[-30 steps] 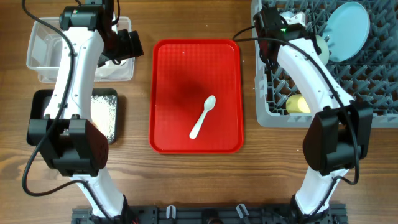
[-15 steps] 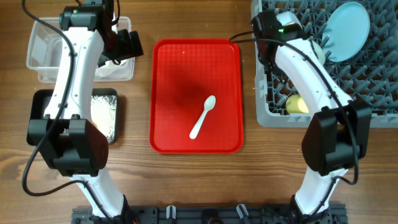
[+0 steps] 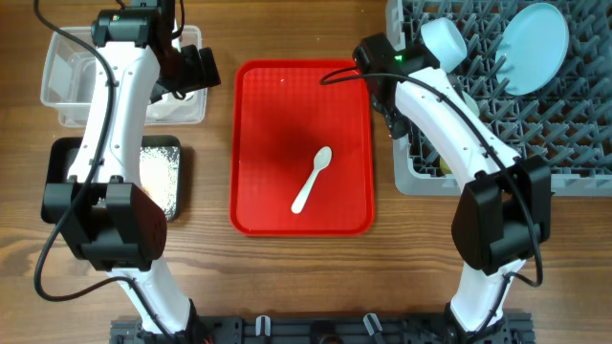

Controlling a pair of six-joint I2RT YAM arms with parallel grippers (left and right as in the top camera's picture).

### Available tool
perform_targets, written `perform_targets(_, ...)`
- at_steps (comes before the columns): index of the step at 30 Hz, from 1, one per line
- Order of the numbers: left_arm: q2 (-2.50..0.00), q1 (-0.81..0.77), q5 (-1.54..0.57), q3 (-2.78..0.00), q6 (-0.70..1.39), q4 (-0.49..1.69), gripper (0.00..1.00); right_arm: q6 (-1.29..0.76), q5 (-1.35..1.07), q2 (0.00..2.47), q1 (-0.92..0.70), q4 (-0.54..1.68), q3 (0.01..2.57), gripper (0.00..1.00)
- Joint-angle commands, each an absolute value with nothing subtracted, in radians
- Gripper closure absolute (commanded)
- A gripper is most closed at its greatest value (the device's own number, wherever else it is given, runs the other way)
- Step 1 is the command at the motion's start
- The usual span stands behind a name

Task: Sort waste into correct bins and load items into the dishwasher rack
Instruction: 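Reach the right gripper to the white spoon and grasp it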

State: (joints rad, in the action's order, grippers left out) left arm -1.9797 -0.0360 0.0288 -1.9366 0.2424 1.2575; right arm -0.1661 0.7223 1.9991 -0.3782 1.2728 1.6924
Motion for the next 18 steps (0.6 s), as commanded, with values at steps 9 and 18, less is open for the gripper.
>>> perform_targets(9, -1.953, -0.03, 0.035, -1.943, 0.251, 1.258, 0.0, -0.213, -0.221, 1.872, -0.379, 1.181, 1.953, 0.0)
perform_targets(18, -1.953, -0.03, 0.035, -1.943, 0.251, 1.257, 0.0, -0.587, -0.234, 1.895, -0.495, 1.084, 1.739, 0.06)
